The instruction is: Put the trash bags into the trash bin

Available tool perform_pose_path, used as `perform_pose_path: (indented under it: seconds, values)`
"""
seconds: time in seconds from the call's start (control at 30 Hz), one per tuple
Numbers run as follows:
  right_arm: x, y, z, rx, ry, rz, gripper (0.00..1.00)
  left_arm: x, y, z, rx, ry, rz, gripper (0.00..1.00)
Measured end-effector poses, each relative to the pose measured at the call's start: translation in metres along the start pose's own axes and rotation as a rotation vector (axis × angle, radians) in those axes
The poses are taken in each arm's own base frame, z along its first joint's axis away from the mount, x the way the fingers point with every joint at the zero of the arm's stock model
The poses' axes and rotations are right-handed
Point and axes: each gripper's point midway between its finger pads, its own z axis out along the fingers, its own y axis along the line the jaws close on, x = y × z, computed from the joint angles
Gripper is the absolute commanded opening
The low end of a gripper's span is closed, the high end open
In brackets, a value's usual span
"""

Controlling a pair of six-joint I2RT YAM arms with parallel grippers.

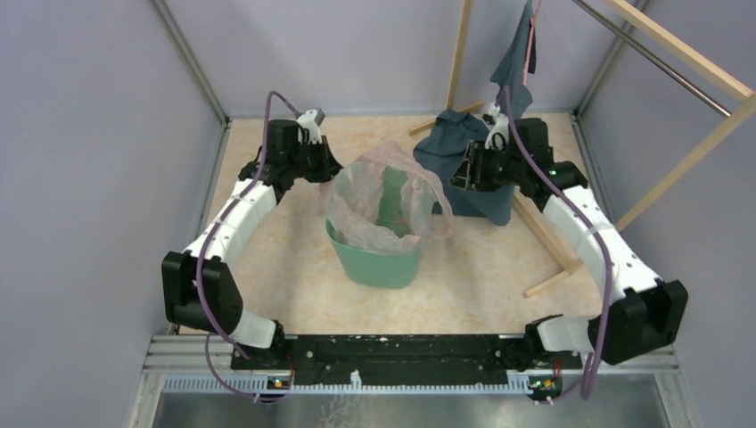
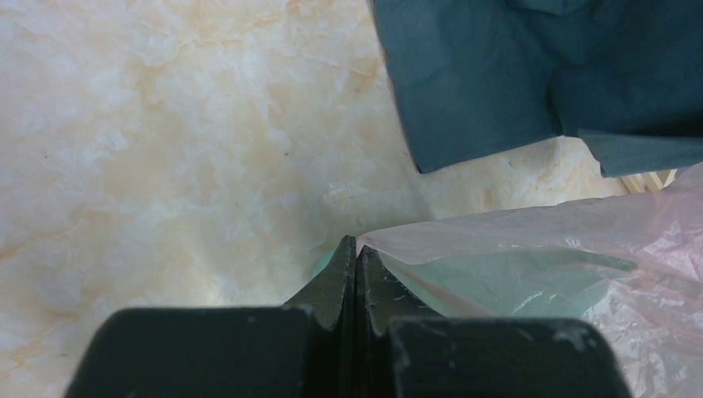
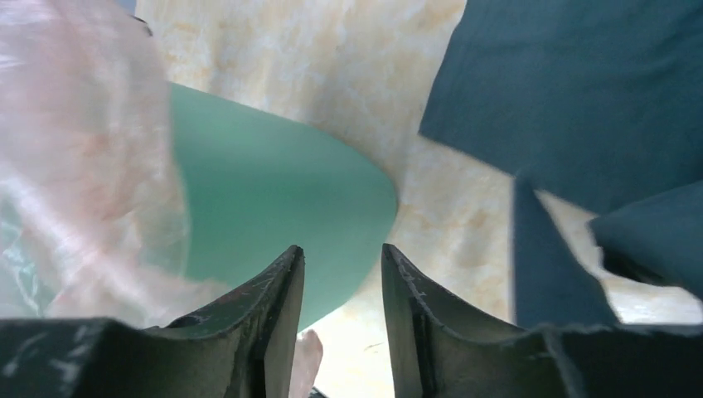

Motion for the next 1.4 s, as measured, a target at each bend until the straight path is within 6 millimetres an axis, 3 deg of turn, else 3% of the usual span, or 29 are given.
perform_pose_path:
  seconds: [0.17, 0.27, 0.33, 0.47, 0.6, 0.73, 0.9, 0.97, 1.4]
  values:
    - [-0.031, 0.027, -0.054, -0.008, -0.162, -0.134, 0.64, 0.006, 0.0, -0.001, 0.006, 0.011, 0.002, 0.0]
    - [-0.037, 0.056, -0.079, -0.117, -0.234, -0.207, 0.66, 0.006, -0.001, -0.003, 0.008, 0.008, 0.008, 0.0]
    - [-0.037, 0.068, -0.083, -0.179, -0.249, -0.234, 0.66, 0.006, -0.001, -0.004, 0.01, 0.007, 0.011, 0.0]
    - [-0.039, 0.077, -0.067, -0.269, -0.218, -0.244, 0.63, 0.006, -0.003, -0.005, 0.016, 0.006, 0.013, 0.0]
    - [-0.026, 0.067, -0.038, -0.306, -0.145, -0.19, 0.55, 0.006, -0.003, -0.006, 0.017, 0.005, 0.015, 0.0]
    - [-0.016, 0.061, -0.025, -0.319, -0.104, -0.144, 0.47, 0.007, -0.004, -0.006, 0.022, 0.008, 0.016, 0.0]
    - [-0.022, 0.065, -0.019, -0.347, -0.122, -0.126, 0.21, 0.009, -0.004, -0.006, 0.023, 0.011, 0.015, 0.0]
    - [-0.02, 0.063, -0.015, -0.355, -0.125, -0.103, 0.01, 0.009, -0.004, -0.006, 0.023, 0.012, 0.015, 0.0]
    - [-0.01, 0.043, 0.015, -0.328, -0.115, 0.05, 0.0, 0.02, 0.001, -0.002, 0.017, 0.03, 0.003, 0.0]
